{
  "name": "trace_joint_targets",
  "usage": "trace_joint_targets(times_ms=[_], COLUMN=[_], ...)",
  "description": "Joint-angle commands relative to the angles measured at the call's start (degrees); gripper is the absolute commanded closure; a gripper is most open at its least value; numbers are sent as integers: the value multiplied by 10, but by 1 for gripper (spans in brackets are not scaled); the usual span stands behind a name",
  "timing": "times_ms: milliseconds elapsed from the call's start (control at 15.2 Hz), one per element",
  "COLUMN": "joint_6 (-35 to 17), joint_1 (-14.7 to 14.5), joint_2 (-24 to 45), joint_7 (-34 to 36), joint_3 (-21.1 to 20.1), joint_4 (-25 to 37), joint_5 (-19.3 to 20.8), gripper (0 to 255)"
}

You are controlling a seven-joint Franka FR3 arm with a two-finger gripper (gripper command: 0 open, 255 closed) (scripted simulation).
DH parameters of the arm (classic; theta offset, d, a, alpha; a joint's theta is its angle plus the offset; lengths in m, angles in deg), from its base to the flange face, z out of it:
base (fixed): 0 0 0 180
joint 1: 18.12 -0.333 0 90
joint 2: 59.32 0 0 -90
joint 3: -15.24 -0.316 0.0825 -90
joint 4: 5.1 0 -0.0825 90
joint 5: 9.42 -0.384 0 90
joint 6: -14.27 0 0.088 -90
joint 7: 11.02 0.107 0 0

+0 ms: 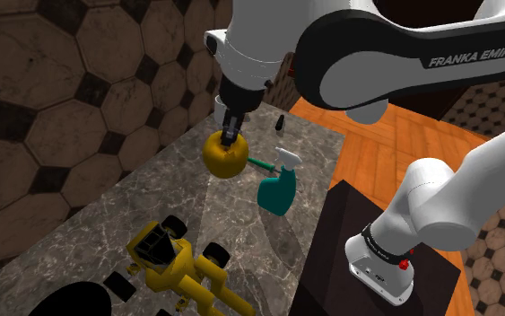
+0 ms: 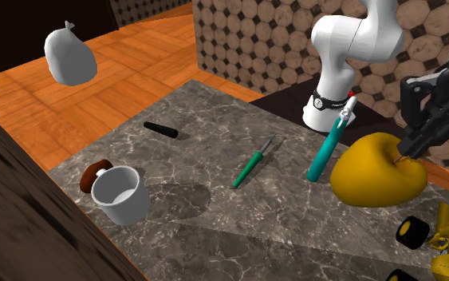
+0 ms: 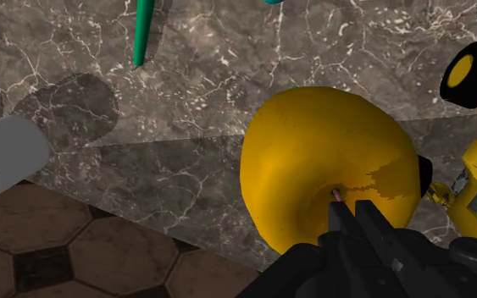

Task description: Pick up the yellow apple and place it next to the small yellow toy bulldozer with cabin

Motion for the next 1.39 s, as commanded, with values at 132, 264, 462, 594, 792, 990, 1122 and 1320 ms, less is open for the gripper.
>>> trace_joint_targets(times_ms=[132, 264, 462, 594, 792, 990, 1122, 1320], joint_6=[-32, -48, -70, -86, -109, -132, -147, -170], joint_1=[1, 1, 1, 1, 2, 2, 3, 4], joint_2=[5, 7, 11, 15, 21, 28, 34, 44], joint_7=[4, 7, 12, 15, 21, 27, 31, 38], joint_3=[-1, -2, -3, -4, -6, -8, -9, -11], joint_4=[-28, -41, -60, -72, -90, -106, -116, -131], joint_5=[3, 4, 7, 9, 13, 17, 21, 27], gripper=[255, 255, 255, 255, 255, 255, 255, 255])
